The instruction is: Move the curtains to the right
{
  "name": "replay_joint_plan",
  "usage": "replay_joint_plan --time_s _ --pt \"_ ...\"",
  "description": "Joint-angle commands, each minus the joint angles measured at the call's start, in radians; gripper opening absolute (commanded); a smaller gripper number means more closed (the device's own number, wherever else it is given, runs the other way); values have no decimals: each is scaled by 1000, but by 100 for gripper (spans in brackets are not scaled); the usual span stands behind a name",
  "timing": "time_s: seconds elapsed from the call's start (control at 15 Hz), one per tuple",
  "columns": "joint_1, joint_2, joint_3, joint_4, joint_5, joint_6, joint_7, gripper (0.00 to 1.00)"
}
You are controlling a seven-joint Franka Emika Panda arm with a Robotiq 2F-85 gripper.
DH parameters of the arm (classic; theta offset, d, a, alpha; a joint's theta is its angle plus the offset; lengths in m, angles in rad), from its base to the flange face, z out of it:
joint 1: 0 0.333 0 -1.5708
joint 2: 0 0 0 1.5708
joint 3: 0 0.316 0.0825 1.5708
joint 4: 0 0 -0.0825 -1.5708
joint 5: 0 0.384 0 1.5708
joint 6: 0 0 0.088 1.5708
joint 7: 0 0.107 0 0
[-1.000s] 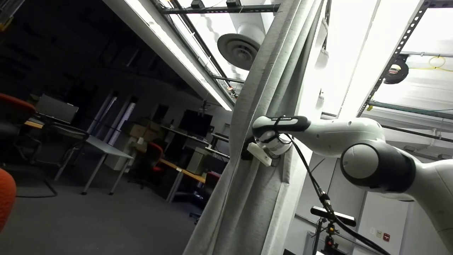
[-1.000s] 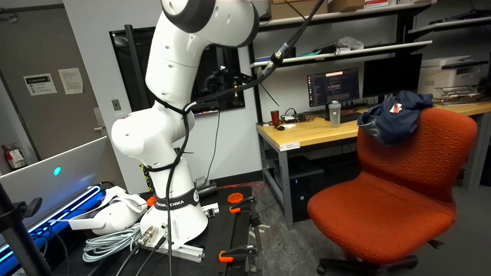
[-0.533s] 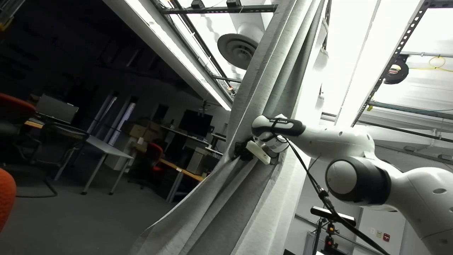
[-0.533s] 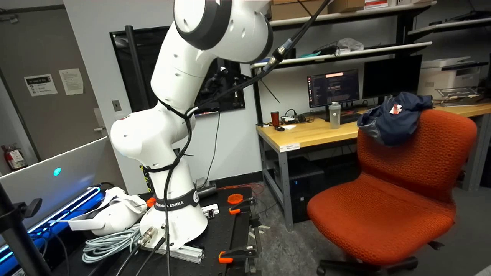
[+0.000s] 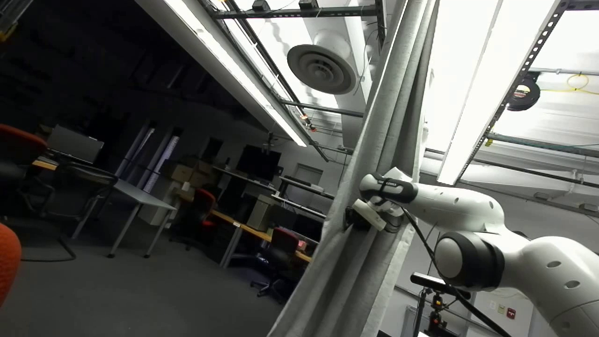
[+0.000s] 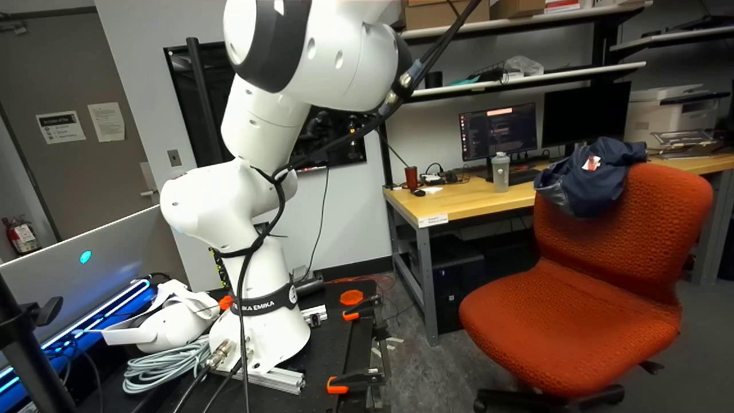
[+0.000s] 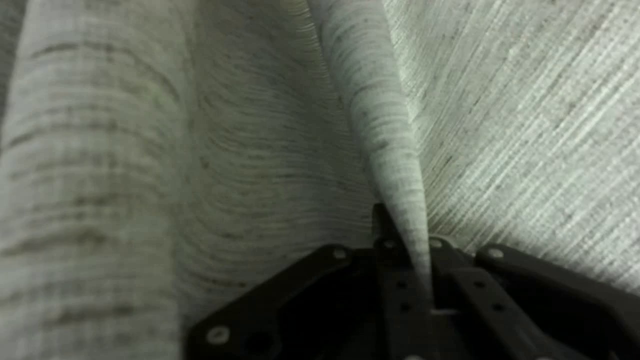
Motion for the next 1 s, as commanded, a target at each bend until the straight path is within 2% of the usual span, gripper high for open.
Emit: replay_joint_plan --time_s 0.0,0.2,0.4,0.6,0.93 --pt "-111 37 18 85 -67 -15 153 0" --pt "-180 43 21 110 -96 -18 234 0" --pt "-222 55 52 135 -109 -10 221 0" --pt "-218 71 91 171 -120 -1 190 0" --pt "-173 103 168 241 -131 1 108 0"
